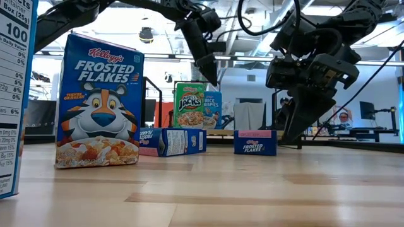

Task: Stack cereal on shelf
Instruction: Put the left light blue cereal box on the shelf aligned with the other light blue cereal box

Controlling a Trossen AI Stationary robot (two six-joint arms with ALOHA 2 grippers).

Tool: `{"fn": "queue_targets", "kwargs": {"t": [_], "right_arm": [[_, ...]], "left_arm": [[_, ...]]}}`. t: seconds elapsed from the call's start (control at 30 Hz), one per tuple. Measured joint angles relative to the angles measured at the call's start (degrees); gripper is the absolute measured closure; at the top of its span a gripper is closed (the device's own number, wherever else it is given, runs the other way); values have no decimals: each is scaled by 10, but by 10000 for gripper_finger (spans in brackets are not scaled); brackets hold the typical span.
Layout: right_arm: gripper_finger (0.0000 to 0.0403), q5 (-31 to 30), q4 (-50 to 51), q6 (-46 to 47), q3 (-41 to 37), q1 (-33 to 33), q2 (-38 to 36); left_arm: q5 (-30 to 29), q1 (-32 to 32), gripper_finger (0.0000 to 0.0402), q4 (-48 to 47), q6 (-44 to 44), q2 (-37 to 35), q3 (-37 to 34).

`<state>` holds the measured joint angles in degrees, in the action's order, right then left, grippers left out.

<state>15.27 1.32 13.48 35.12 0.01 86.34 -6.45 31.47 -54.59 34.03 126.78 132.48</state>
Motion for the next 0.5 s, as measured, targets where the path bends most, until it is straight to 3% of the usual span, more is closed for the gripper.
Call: {"fn": "queue_targets", "kwargs": {"t": [0.13,0.3,0.4,0.5], "right_arm": [[267,5,0,0,0,3,0],[267,14,0,-2,0,2,0],[267,15,-3,-16,0,2,0],[267,31,-7,-33,0,2,0]], "left_arm": [[-31,-10,105,-4,-2,-9,25],[-75,-36,80,-89,-22,-52,22],[-71,-61,82,-151,-76,-101,26],[-21,-90,87,-241,-160,-154,26]]}}
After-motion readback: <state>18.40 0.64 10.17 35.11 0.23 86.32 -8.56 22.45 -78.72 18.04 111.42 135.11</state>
